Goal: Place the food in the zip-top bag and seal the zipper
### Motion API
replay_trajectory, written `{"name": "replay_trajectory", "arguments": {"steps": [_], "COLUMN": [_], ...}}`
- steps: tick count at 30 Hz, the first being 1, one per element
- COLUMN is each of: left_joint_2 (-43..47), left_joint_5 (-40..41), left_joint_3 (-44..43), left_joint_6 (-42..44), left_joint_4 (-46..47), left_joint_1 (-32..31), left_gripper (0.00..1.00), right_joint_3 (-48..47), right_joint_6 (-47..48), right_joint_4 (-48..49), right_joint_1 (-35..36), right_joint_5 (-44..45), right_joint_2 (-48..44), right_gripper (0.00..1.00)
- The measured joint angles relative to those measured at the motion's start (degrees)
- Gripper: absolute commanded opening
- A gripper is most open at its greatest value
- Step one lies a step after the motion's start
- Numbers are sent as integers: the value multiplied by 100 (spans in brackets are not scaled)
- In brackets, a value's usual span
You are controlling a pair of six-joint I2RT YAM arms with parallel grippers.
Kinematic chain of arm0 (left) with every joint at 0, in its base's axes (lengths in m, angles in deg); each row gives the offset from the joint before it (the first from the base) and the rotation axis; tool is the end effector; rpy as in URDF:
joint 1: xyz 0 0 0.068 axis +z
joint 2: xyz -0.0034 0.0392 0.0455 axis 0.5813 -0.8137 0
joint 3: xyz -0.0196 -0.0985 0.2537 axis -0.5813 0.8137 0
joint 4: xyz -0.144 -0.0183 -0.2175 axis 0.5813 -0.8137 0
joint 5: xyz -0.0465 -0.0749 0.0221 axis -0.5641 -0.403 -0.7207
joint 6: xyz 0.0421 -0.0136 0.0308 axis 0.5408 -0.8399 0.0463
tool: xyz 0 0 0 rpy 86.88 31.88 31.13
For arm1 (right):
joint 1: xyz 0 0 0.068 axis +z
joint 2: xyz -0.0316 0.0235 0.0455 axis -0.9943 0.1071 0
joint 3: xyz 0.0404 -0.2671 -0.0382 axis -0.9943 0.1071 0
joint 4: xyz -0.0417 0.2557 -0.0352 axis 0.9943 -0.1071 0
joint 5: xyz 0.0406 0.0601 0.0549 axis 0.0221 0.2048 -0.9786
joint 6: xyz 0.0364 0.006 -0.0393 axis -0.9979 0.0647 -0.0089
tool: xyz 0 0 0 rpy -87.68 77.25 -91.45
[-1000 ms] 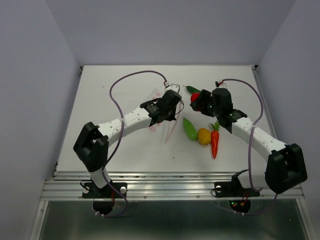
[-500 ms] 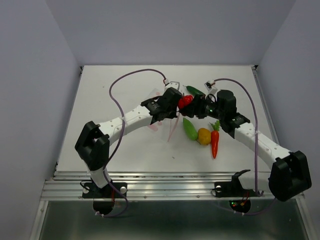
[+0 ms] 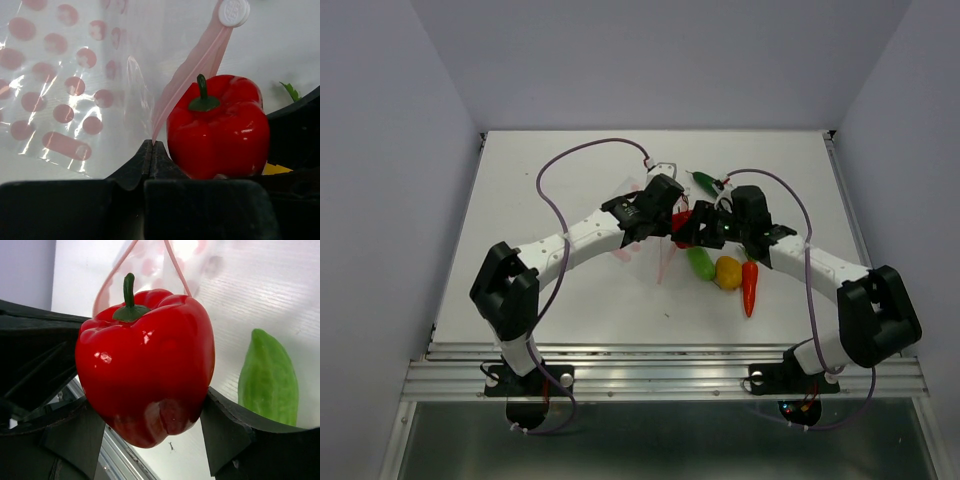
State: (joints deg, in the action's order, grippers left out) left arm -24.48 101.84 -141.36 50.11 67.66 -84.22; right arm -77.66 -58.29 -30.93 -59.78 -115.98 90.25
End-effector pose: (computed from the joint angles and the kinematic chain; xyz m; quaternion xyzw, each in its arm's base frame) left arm 0.2674 -0.2896 0.2904 0.1035 0.8914 -0.1662 0.4088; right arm 0.2749 0.1415 0.2309 -0.0487 0.8534 0.4162 0.3102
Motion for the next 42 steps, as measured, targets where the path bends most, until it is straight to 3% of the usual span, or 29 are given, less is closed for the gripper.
{"name": "replay_trajectory", "arguments": {"steps": [24, 30, 34, 36, 42], "left_joint_2": [310, 323, 365, 389, 450], "left_joint_5": [-400, -461, -466, -452, -433], "left_joint_3": [0, 0, 0, 0, 4], "left_joint_6": [98, 140, 153, 153, 114], "left_joint_4": [291, 341, 385, 382, 337], "left_joint_1": [-4, 46, 68, 79, 81], "left_gripper": [0, 0, 0, 0, 0], "right_joint_3": [-1147, -1445, -1646, -1727, -1976], "right_joint_6": [496, 651, 629, 579, 407], "right_joint_4": [-1403, -1641, -1853, -1926, -2343], "right_joint_1": [350, 422, 468, 505, 824], "right_joint_5": [809, 894, 1091, 1211, 2140], "right_joint_2": [693, 704, 831, 905, 986], "right_gripper": [25, 33, 45, 46, 56]}}
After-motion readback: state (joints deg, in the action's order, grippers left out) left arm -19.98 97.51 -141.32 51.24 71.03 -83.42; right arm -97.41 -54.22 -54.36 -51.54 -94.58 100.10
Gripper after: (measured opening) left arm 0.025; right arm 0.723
